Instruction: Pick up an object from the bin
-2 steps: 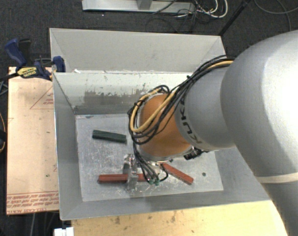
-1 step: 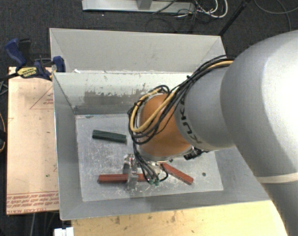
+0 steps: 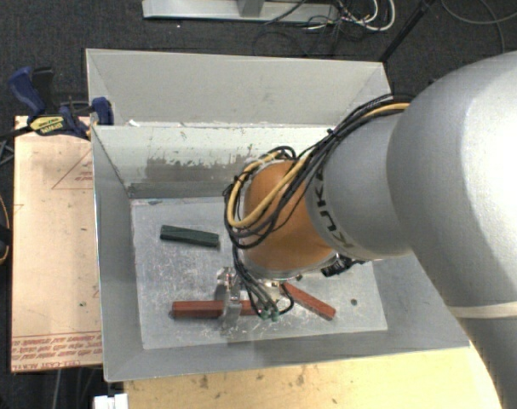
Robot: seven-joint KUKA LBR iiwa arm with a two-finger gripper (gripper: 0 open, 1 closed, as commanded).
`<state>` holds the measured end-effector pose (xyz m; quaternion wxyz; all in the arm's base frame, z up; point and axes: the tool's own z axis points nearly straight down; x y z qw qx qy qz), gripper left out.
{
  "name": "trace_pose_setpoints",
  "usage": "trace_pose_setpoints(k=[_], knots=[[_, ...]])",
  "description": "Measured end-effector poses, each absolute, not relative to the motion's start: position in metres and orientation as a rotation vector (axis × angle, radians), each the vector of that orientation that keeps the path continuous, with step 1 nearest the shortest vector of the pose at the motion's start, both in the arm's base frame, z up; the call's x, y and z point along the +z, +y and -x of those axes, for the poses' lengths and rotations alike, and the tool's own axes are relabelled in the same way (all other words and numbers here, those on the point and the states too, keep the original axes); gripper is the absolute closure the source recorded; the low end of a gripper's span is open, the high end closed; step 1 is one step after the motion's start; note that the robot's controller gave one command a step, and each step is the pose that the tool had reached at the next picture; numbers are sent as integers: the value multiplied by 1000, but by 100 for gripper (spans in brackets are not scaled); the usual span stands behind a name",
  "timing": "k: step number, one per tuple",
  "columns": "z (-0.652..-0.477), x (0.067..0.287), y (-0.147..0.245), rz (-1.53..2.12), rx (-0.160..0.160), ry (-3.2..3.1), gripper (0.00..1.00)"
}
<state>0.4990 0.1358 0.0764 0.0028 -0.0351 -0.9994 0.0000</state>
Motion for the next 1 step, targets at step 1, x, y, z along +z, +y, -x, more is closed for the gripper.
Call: trace_pose_setpoints(k=[1], knots=[[-499, 92, 136, 110, 0, -3136, 100]])
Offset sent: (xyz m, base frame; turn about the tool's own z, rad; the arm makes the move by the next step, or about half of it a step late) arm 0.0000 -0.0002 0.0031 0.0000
